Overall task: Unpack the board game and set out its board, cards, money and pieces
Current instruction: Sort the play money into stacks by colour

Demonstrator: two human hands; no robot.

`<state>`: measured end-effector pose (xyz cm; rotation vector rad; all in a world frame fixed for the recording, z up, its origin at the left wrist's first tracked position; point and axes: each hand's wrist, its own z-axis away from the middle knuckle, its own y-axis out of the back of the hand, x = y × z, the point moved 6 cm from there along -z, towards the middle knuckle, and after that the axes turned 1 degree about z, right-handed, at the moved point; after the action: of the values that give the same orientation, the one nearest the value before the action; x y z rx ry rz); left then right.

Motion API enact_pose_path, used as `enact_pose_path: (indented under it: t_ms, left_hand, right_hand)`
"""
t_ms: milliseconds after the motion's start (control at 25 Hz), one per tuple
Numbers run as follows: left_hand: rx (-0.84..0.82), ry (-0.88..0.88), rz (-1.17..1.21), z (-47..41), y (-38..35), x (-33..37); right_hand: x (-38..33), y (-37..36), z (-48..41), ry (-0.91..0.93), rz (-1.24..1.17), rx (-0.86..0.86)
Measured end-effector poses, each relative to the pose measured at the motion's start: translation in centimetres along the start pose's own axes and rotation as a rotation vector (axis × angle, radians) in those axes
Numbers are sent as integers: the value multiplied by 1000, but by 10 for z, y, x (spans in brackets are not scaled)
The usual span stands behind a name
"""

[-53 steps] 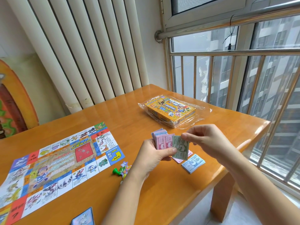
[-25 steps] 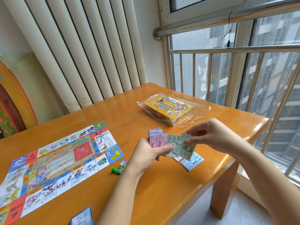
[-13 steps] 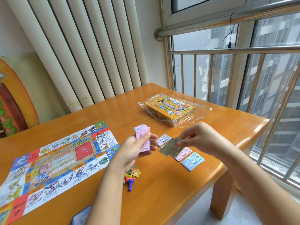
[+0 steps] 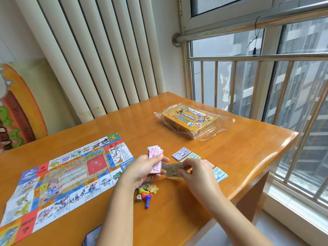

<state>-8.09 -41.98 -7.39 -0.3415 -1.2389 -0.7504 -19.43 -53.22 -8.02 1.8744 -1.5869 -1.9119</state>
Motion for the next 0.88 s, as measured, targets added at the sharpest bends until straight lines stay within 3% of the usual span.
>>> enact_pose_path:
  t_ms: [680, 880]
  left_hand:
    - [-32, 78, 24, 0, -1, -7]
    - [-13, 40, 359, 2, -1, 3]
  right_hand:
    - [-5, -15, 9, 80, 41, -43]
    - [0, 14, -6, -3, -274, 94]
